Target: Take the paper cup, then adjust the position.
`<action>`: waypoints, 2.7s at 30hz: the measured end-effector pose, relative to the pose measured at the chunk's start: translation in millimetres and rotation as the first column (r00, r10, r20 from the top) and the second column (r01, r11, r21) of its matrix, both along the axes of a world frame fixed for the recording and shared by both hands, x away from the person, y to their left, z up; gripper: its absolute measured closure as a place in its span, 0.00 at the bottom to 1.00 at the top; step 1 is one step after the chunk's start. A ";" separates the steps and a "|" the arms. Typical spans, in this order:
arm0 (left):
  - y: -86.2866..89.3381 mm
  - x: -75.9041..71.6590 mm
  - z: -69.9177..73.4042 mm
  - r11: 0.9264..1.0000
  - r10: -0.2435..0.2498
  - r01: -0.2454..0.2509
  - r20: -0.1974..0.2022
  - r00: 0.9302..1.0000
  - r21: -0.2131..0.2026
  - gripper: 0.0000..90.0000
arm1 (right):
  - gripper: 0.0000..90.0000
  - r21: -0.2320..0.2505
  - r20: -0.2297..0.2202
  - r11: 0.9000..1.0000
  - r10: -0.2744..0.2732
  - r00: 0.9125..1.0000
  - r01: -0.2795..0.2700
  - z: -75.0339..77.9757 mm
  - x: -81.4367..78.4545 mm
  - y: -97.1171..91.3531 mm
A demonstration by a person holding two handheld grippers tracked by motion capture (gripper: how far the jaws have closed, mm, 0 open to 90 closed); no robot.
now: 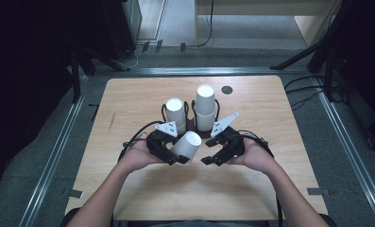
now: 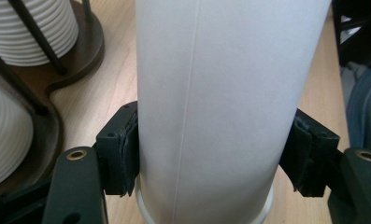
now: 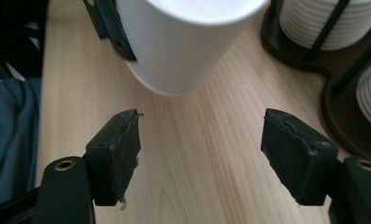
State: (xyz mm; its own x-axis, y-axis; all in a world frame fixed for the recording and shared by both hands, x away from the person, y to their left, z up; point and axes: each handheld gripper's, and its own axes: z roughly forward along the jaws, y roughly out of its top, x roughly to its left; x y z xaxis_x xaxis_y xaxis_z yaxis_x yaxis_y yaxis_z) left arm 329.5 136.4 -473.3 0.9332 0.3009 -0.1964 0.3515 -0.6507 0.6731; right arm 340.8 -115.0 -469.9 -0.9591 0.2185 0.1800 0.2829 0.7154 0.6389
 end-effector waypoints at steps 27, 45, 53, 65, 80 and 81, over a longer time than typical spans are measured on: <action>-12.2 12.8 -1.7 0.975 -0.058 0.055 0.006 0.998 0.218 0.34 | 0.31 -0.117 0.042 0.993 0.003 0.999 0.002 -17.0 -3.5 0.5; -30.7 8.0 -4.2 0.949 -0.114 0.110 -0.004 0.993 0.297 0.34 | 0.30 -0.070 0.065 0.997 0.040 0.997 -0.036 -11.2 -6.8 4.5; -42.3 3.6 -7.4 0.939 -0.152 0.149 -0.013 0.988 0.310 0.34 | 0.30 -0.036 0.068 0.998 0.062 0.996 -0.060 -7.0 -8.5 5.8; -56.5 -6.5 -9.4 0.922 -0.246 0.253 -0.058 0.967 0.294 0.34 | 0.30 -0.004 0.052 0.992 0.129 0.990 -0.129 -3.6 -15.3 14.6; -47.3 -3.1 -12.9 0.958 -0.189 0.195 -0.050 0.981 0.209 0.11 | 0.37 0.009 0.052 0.991 0.135 0.990 -0.135 1.2 -14.2 9.4; -46.6 -3.0 -12.7 0.960 -0.181 0.185 -0.040 0.983 0.209 0.09 | 0.37 0.006 0.049 0.992 0.125 0.991 -0.126 1.5 -13.4 7.7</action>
State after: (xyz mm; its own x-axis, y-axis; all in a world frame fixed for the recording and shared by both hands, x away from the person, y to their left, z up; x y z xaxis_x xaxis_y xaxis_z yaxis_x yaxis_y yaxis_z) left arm 326.5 89.8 -486.0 0.9726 0.1620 -0.1668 0.2256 -0.8314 0.5078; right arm 327.4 -107.4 -468.4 -0.9865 0.0944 0.1338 0.1596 0.7373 0.6564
